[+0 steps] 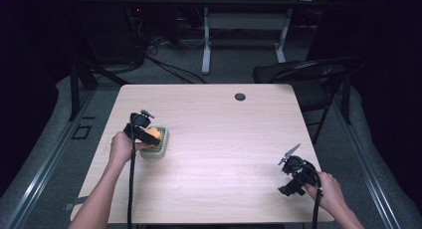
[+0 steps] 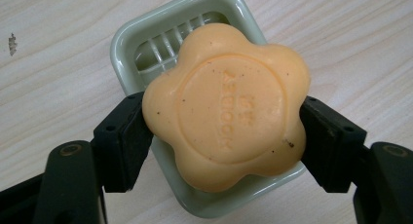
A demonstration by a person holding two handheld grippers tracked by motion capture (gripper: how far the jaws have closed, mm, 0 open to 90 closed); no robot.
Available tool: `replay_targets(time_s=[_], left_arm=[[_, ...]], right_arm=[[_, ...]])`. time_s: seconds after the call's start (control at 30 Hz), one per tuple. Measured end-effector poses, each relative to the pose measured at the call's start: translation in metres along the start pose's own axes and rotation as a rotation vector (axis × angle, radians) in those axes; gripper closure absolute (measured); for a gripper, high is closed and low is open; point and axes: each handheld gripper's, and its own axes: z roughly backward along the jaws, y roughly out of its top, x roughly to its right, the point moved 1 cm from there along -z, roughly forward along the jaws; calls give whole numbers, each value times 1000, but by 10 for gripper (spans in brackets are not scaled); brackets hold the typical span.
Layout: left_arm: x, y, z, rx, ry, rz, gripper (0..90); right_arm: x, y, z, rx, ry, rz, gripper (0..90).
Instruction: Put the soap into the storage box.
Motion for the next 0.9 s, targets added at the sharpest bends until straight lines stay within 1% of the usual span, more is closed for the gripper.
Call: replay_targets(time_s=[0.17,0.3,0.4,0.57,0.67,0.7,0.77,0.9], left_arm=[[0,2,-4,-11,-3,-1,271],[2,3,-7,-12,8,-4,272],[3,4,-9,-23,13,-5,271],[4,6,-14,-36,31,5,271],[4,6,-15,-45,31,10,271],[3,6,-15,-48,29,9,270],[3,6,-16,-46,30,10,270],[4,6,-16,-43,33,9,270]], right_arm=[[0,0,0,0,2,-1,156],[0,0,0,1,5,-1,156],[0,0,0,1,6,-1,157],[0,0,0,1,7,-1,157],[0,0,0,-3,5,-1,157],[0,0,0,-10,7,7,157],[0,0,-1,-4,20,2,156],[0,0,-1,-7,16,4,157]])
